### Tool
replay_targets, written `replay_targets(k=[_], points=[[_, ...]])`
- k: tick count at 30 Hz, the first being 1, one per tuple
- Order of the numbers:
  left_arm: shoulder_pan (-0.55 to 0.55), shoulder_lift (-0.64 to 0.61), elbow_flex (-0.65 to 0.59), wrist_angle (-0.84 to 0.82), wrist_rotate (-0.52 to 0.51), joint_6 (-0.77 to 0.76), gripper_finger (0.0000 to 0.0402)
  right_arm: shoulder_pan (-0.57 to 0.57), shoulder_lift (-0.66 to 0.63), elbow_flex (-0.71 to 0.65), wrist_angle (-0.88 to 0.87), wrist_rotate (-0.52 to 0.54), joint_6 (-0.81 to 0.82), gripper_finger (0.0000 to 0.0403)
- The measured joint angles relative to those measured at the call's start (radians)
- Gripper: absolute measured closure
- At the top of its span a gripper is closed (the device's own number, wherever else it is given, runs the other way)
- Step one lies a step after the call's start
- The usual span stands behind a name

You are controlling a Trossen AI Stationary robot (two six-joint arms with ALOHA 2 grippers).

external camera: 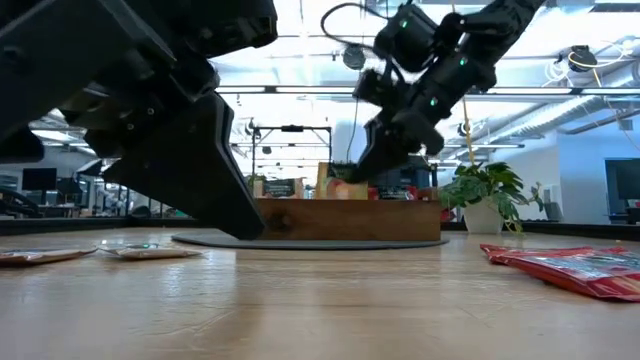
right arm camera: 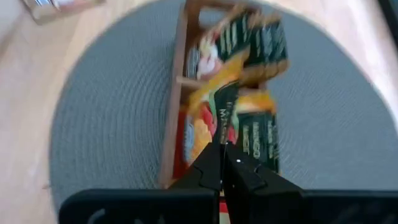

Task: Pick & Place Tea
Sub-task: Put the yellow tea bag into the middle section of the wooden organizer, then put the red tea bag into the right section of the wooden organizer

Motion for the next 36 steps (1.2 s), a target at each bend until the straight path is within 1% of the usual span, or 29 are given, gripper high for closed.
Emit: replay_targets(k=[3,8,10,13,19,22,24,27,31,34,36], points=[[0.001,0.000,0.000,-0.003,0.000,0.000,0.0371,-0.016,0.033,-0.001,0.013,0.002,-0.004,0.0403],[0.000,0.000,0.000,-0.005,0.001,0.003,0.0371,-0.038,0.052,-0.001,0.029,0.004,-0.003,0.0402],[0.000,0.000,0.000,-0.009,0.001,0.003,0.0371,-0.042,0.051,-0.001,0.031,0.004,-0.002,0.0395],[0.001,0.000,0.000,-0.014,0.001,0.004,0.0371,-0.042,0.051,-0.001,0.034,0.004,-0.002,0.0371],[0.000,0.000,0.000,-0.017,0.001,0.012,0.0371,-0.039,0.051,-0.001,0.063,0.005,0.000,0.0301],[0.000,0.000,0.000,-0.026,0.001,0.020,0.0371,-0.036,0.036,-0.001,0.075,0.008,0.000,0.0276],[0.000,0.000,0.000,-0.037,0.001,0.030,0.0371,-0.030,0.016,-0.001,0.073,0.034,0.000,0.0264],[0.000,0.000,0.000,-0.042,0.001,0.048,0.0371,-0.011,-0.041,-0.001,0.061,0.109,-0.003,0.0254],[0.002,-0.001,0.000,-0.044,0.001,0.081,0.0371,0.037,-0.159,-0.001,0.011,0.192,-0.026,0.0248],[0.002,-0.001,0.000,-0.043,0.001,0.112,0.0371,0.077,-0.256,-0.001,-0.048,0.219,-0.021,0.0248],[0.002,-0.001,0.000,-0.041,0.001,0.133,0.0371,0.107,-0.323,-0.001,-0.116,0.218,0.020,0.0248]])
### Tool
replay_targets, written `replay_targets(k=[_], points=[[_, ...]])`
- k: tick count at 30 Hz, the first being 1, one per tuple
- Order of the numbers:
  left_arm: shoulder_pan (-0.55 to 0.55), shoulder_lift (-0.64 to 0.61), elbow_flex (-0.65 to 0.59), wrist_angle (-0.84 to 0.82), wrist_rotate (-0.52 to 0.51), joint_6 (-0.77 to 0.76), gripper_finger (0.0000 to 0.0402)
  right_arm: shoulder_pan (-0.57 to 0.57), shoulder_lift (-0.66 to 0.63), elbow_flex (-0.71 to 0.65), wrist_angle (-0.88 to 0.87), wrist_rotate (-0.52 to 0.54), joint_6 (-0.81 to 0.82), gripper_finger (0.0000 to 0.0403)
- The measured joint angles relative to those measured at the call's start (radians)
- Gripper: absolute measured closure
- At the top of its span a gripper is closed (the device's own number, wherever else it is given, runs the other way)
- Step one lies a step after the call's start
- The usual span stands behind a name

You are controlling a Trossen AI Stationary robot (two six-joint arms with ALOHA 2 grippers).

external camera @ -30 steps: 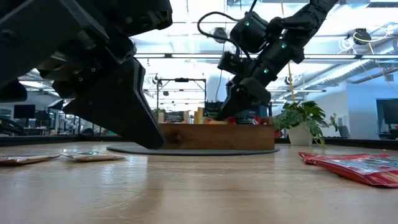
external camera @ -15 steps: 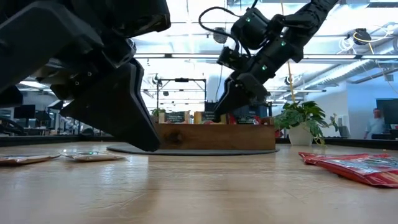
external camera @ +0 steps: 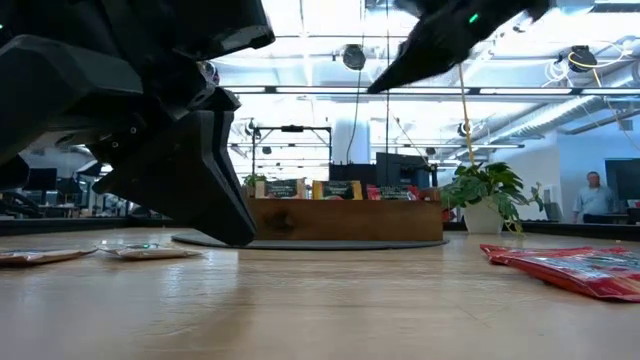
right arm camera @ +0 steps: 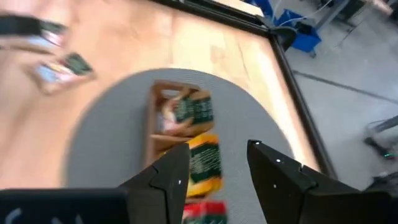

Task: Pick & Place Tea
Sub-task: Put the red tea bag into the right section of the wooden organizer

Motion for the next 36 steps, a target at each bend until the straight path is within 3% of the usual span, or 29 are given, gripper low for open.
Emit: replay_targets(k=[5,9,12,16,19,22,29,36], points=[[0.007,0.000,0.000,0.010,0.000,0.052,0.0371,0.105,-0.127,0.000,-0.276,-0.013,0.211,0.0248],[0.022,0.000,0.000,0.042,-0.001,0.114,0.0371,0.211,-0.171,-0.083,-0.371,-0.113,0.423,0.0248],[0.050,0.000,0.000,0.129,-0.022,0.162,0.0371,0.304,-0.173,-0.217,-0.213,-0.201,0.533,0.0248],[0.100,0.000,0.001,0.288,-0.017,0.218,0.0371,0.410,-0.144,-0.396,0.120,-0.258,0.600,0.0248],[0.134,0.000,0.001,0.375,0.088,0.224,0.0371,0.481,-0.133,-0.470,0.285,-0.289,0.692,0.0248],[0.158,0.000,0.001,0.455,0.238,0.244,0.0371,0.561,-0.134,-0.511,0.332,-0.249,0.764,0.0248],[0.174,0.009,0.005,0.460,0.233,0.229,0.0371,0.710,-0.054,-0.529,0.357,-0.072,0.852,0.0248],[0.170,0.009,0.005,0.468,0.293,0.155,0.0371,0.714,0.066,-0.529,0.418,-0.033,0.894,0.0248]])
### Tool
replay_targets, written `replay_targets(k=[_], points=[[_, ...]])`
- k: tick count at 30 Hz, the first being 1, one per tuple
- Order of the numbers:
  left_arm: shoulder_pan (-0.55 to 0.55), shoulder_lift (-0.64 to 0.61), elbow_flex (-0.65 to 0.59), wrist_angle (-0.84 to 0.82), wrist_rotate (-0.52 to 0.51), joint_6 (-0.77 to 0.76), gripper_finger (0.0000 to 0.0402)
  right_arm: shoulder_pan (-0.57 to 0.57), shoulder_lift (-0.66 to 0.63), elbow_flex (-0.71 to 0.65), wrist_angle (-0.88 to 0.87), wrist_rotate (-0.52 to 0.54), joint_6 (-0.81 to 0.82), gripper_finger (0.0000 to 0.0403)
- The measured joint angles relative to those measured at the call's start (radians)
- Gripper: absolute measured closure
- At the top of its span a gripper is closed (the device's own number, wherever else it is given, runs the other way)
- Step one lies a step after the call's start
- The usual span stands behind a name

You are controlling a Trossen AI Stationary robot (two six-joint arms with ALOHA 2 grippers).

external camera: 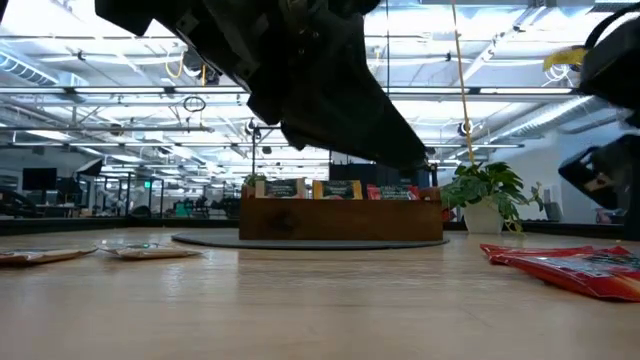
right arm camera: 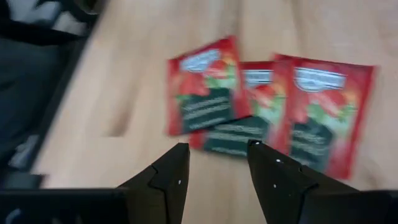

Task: Pick & Place Tea
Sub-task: Put the red tea bag into the right section of the wooden organizer

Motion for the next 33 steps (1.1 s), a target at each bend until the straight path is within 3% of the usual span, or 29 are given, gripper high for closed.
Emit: replay_targets(k=[18,33], points=[[0.000,0.000,0.000,-0.016,0.024,-0.036,0.0371,-0.110,0.022,0.001,-0.104,0.003,0.049,0.0248],[0.000,0.000,0.000,-0.052,0.024,-0.041,0.0371,-0.111,0.022,0.001,-0.107,-0.029,0.106,0.0248]])
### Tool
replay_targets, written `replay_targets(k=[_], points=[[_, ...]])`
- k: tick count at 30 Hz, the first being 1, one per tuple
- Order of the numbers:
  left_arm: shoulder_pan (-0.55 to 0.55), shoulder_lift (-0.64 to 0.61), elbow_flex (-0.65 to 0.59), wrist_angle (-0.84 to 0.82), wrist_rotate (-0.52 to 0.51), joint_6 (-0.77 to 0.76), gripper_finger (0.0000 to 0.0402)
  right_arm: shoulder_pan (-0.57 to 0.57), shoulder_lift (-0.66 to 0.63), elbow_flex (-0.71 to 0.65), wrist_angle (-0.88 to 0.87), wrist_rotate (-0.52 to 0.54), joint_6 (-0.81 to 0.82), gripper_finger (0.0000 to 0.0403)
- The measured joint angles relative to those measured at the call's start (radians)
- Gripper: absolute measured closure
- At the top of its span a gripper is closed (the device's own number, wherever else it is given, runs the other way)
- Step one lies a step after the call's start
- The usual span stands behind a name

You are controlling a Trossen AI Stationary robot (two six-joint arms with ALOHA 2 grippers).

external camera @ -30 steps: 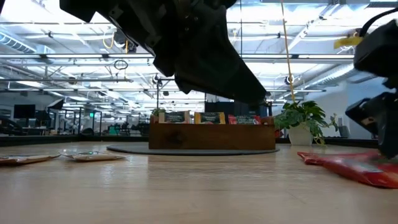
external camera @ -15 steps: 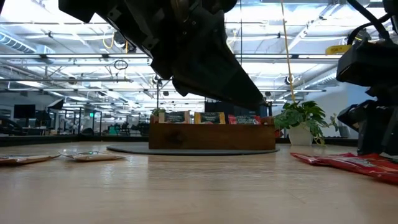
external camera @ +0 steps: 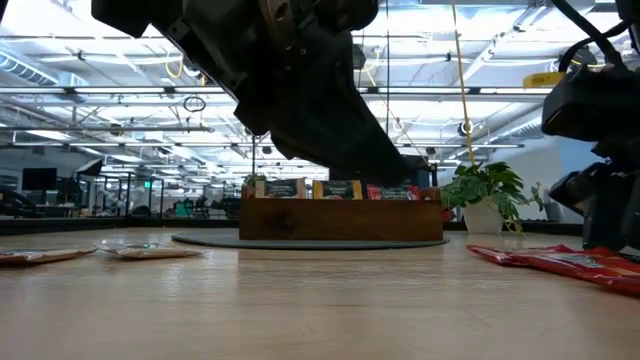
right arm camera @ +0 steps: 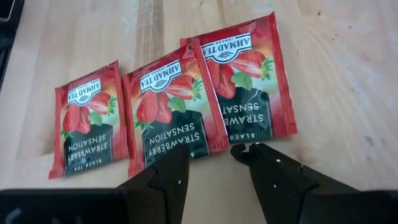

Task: Pick & Place Tea
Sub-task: Put the red tea bag into the right section of the wooden organizer

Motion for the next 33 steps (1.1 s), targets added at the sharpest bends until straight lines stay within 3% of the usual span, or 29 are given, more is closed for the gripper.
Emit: replay_targets(k=[15,18,24,28,33], points=[[0.000,0.000,0.000,-0.015,-0.001,0.000,0.0371,0.008,0.116,0.002,0.136,-0.030,0.031,0.0256],[0.000,0.000,0.000,-0.021,-0.001,0.000,0.0371,0.008,0.132,0.002,0.134,-0.018,0.028,0.0287],[0.000,0.000,0.000,-0.029,-0.026,0.000,0.0371,0.008,0.109,0.001,0.116,0.031,-0.049,0.0393],[0.002,0.000,0.000,-0.030,-0.029,0.000,0.0371,0.000,0.029,0.012,0.036,0.013,-0.111,0.0401],[0.002,0.000,0.000,-0.030,-0.030,0.002,0.0371,0.000,-0.096,0.144,-0.230,0.082,-0.204,0.0402]])
